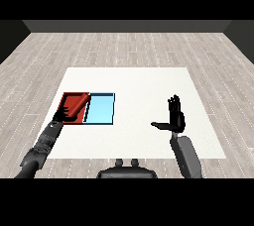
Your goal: Pick the red can and put it in the red box
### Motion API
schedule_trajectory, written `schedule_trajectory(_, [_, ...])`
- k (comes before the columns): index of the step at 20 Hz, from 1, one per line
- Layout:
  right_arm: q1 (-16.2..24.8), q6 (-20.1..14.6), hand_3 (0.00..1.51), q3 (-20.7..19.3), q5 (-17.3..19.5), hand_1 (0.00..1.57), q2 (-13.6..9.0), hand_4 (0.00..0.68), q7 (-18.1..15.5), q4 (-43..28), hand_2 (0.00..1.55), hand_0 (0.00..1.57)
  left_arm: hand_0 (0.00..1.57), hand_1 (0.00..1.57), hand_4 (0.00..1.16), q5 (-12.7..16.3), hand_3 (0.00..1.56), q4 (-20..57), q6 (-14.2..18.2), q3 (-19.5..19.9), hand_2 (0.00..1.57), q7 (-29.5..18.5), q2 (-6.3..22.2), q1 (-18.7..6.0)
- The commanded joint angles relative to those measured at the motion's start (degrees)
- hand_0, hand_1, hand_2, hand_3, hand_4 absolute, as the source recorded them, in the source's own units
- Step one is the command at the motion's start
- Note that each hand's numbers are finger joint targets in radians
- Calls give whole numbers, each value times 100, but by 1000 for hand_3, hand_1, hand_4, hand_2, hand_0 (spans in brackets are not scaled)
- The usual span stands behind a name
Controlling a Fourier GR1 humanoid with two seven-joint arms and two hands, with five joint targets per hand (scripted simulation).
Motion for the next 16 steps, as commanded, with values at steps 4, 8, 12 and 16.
schedule_trajectory(4, [113, 156, 0, -72, -62, 0, 55, 0, -185, 50, 0, 0, 0, 0, 0, 374, 0, 285, 153, 555, 0, -598, 73, -184])
schedule_trajectory(8, [93, 252, 0, -42, -158, 0, 90, 0, -184, 17, 0, 0, 0, 0, 0, 1582, 0, -671, -498, 1703, 0, -1755, 85, -358])
schedule_trajectory(12, [43, 315, 0, 45, -49, 0, 58, 0, -213, 161, 0, 0, 0, 0, 0, 2257, 0, -1522, -1679, 2184, 0, -3041, -416, -246])
schedule_trajectory(16, [18, 329, 0, 1, 59, 0, -130, 0, -202, -25, 0, 0, 0, 0, 0, 2581, 0, -2300, -2291, 2148, 0, -3751, -1426, -44])
